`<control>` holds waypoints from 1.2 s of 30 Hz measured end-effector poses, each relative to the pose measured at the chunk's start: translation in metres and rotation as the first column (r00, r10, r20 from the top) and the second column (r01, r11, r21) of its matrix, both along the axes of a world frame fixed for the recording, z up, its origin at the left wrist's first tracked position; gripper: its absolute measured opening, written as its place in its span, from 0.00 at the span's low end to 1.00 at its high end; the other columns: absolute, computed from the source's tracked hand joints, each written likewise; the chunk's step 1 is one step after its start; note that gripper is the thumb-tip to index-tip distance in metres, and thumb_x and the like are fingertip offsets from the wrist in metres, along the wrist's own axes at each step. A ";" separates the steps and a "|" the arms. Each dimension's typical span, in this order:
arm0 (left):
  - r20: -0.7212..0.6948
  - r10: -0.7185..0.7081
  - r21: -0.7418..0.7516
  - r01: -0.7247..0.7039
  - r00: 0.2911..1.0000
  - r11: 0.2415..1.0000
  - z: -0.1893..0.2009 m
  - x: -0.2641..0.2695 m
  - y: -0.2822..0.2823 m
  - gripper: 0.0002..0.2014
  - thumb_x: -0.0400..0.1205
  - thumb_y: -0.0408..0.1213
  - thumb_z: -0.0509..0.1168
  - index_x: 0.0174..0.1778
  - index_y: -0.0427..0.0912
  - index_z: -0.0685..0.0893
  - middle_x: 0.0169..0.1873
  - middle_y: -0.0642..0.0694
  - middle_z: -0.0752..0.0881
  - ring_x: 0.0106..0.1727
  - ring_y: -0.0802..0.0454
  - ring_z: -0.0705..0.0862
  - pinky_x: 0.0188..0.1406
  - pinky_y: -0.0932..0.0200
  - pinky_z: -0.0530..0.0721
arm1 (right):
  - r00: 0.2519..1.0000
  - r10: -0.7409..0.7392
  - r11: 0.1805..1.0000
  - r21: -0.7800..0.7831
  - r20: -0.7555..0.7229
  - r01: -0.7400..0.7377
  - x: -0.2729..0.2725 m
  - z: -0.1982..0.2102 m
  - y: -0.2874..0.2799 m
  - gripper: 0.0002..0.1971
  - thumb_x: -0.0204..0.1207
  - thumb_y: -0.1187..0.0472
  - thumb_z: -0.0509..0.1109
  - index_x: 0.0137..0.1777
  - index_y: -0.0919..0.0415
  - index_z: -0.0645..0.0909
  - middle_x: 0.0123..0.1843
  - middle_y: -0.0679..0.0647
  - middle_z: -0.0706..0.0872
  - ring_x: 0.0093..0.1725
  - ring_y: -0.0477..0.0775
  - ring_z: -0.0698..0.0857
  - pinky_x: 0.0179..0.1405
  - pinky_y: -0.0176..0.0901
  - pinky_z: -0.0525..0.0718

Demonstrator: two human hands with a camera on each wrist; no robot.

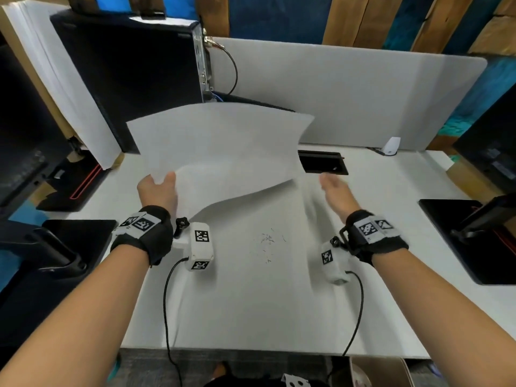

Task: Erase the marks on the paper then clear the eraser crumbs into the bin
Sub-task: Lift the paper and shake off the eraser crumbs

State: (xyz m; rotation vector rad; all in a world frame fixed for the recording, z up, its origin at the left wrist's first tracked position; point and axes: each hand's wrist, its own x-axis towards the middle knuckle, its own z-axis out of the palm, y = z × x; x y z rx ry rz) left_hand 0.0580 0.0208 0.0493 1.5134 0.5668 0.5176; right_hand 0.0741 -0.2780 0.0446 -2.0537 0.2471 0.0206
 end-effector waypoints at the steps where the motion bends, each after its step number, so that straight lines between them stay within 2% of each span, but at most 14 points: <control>1: -0.004 -0.003 -0.011 0.003 1.000 1.000 -0.002 0.000 0.000 0.05 0.81 0.29 0.61 0.50 0.34 0.80 0.33 0.49 0.77 0.44 0.51 0.76 0.41 0.64 0.73 | 0.978 0.158 0.984 -0.060 -0.139 -0.168 -0.004 -0.008 0.008 0.27 0.86 0.53 0.48 0.80 0.68 0.58 0.80 0.61 0.65 0.80 0.56 0.63 0.79 0.46 0.56; 3: -0.017 -0.009 -0.008 0.009 1.000 1.000 -0.006 0.000 0.001 0.12 0.82 0.29 0.60 0.58 0.26 0.81 0.38 0.45 0.76 0.44 0.51 0.74 0.34 0.68 0.71 | 0.832 0.346 0.882 -0.151 -0.434 -0.446 -0.007 -0.026 0.024 0.30 0.86 0.46 0.40 0.83 0.63 0.46 0.85 0.56 0.48 0.85 0.53 0.48 0.82 0.48 0.44; 5: -0.067 -0.037 -0.004 0.037 0.997 0.999 -0.010 0.001 0.001 0.11 0.82 0.29 0.60 0.56 0.27 0.81 0.38 0.45 0.78 0.44 0.51 0.75 0.23 0.69 0.72 | 0.737 0.367 0.776 -0.250 -0.568 -0.579 0.000 -0.042 0.036 0.30 0.86 0.45 0.39 0.83 0.61 0.43 0.85 0.58 0.41 0.85 0.55 0.41 0.82 0.54 0.41; 8: -0.176 -0.075 -0.011 0.075 0.982 0.997 -0.016 0.004 0.003 0.05 0.82 0.32 0.61 0.42 0.35 0.77 0.29 0.48 0.76 0.38 0.47 0.76 0.21 0.69 0.73 | 0.698 0.391 0.636 -0.373 -0.599 -0.676 0.009 -0.059 0.047 0.30 0.86 0.47 0.39 0.83 0.61 0.42 0.85 0.58 0.37 0.84 0.58 0.38 0.83 0.59 0.40; 13: -0.243 -0.155 0.015 0.164 0.958 0.986 -0.016 0.008 -0.002 0.14 0.83 0.30 0.59 0.29 0.40 0.72 0.27 0.46 0.73 0.27 0.53 0.71 0.12 0.78 0.68 | 0.505 0.616 0.438 -0.271 -0.604 -0.857 -0.035 -0.084 0.056 0.29 0.85 0.46 0.35 0.82 0.55 0.32 0.84 0.51 0.30 0.82 0.49 0.31 0.77 0.46 0.29; 16: -0.269 -0.184 0.037 0.201 0.946 0.979 -0.015 0.012 -0.002 0.10 0.82 0.30 0.58 0.35 0.37 0.75 0.31 0.43 0.74 0.31 0.46 0.72 0.10 0.77 0.67 | 0.418 0.675 0.486 -0.059 -0.608 -0.872 -0.062 -0.070 0.052 0.25 0.87 0.52 0.34 0.83 0.54 0.40 0.85 0.49 0.40 0.83 0.46 0.39 0.77 0.38 0.34; 19: -0.288 -0.206 0.019 0.221 0.935 0.975 -0.010 0.012 -0.003 0.04 0.84 0.30 0.58 0.46 0.35 0.76 0.30 0.46 0.75 0.29 0.51 0.73 0.09 0.79 0.67 | 0.595 0.610 0.707 0.021 -0.524 -0.707 -0.049 -0.039 0.046 0.27 0.85 0.48 0.34 0.83 0.52 0.51 0.85 0.47 0.52 0.84 0.48 0.51 0.79 0.41 0.45; 23: -0.383 -0.240 -0.003 0.258 0.892 0.966 -0.008 0.017 -0.001 0.13 0.85 0.32 0.57 0.32 0.40 0.71 0.32 0.43 0.75 0.41 0.45 0.74 0.27 0.68 0.77 | 0.660 0.530 0.739 -0.092 -0.533 -0.667 0.003 -0.029 0.052 0.31 0.83 0.42 0.35 0.84 0.52 0.42 0.86 0.52 0.41 0.85 0.53 0.45 0.81 0.50 0.42; 24: -0.423 -0.245 0.011 0.275 0.872 0.961 -0.008 0.018 0.001 0.15 0.85 0.32 0.57 0.31 0.42 0.68 0.31 0.44 0.73 0.41 0.44 0.74 0.32 0.66 0.77 | 0.652 0.522 0.729 -0.109 -0.551 -0.676 0.013 -0.031 0.056 0.31 0.83 0.41 0.35 0.83 0.53 0.39 0.85 0.52 0.38 0.85 0.53 0.43 0.81 0.51 0.41; 26: -0.483 -0.259 0.015 0.304 0.836 0.953 -0.006 0.022 0.004 0.16 0.86 0.32 0.56 0.30 0.40 0.64 0.29 0.45 0.69 0.32 0.44 0.71 0.24 0.70 0.75 | 0.610 0.540 0.648 -0.176 -0.580 -0.741 0.025 -0.039 0.068 0.31 0.84 0.42 0.34 0.83 0.56 0.36 0.85 0.52 0.35 0.84 0.54 0.39 0.81 0.51 0.39; 28: -0.535 -0.281 0.031 0.350 0.797 0.936 -0.006 0.023 0.006 0.17 0.86 0.31 0.56 0.31 0.39 0.63 0.29 0.44 0.69 0.27 0.50 0.68 0.17 0.69 0.70 | 0.523 0.620 0.475 -0.251 -0.584 -0.843 0.025 -0.053 0.082 0.30 0.85 0.45 0.33 0.82 0.58 0.34 0.84 0.53 0.33 0.84 0.54 0.35 0.80 0.50 0.36; 31: -0.550 -0.300 0.022 0.372 0.779 0.928 -0.009 0.027 0.010 0.18 0.86 0.30 0.57 0.29 0.41 0.65 0.29 0.46 0.70 0.27 0.53 0.69 0.23 0.65 0.71 | 0.379 0.693 0.232 -0.309 -0.613 -0.922 0.007 -0.077 0.089 0.27 0.87 0.54 0.37 0.82 0.60 0.34 0.84 0.55 0.32 0.83 0.55 0.33 0.81 0.55 0.35; 34: -0.579 -0.329 -0.053 0.368 0.746 0.928 -0.008 0.026 0.011 0.19 0.86 0.27 0.54 0.27 0.40 0.65 0.28 0.45 0.69 0.25 0.54 0.70 0.21 0.71 0.69 | 0.222 0.744 0.149 -0.168 -0.630 -0.975 -0.024 -0.084 0.077 0.29 0.84 0.46 0.34 0.83 0.55 0.40 0.85 0.52 0.37 0.82 0.48 0.34 0.81 0.50 0.33; 36: -0.566 -0.386 -0.112 0.396 0.728 0.911 -0.006 0.026 0.007 0.17 0.87 0.28 0.54 0.30 0.36 0.67 0.27 0.42 0.69 0.13 0.58 0.74 0.10 0.73 0.67 | 0.179 0.818 0.232 0.028 -0.547 -0.972 -0.035 -0.078 0.066 0.38 0.74 0.32 0.31 0.82 0.48 0.50 0.85 0.47 0.46 0.82 0.44 0.41 0.81 0.45 0.34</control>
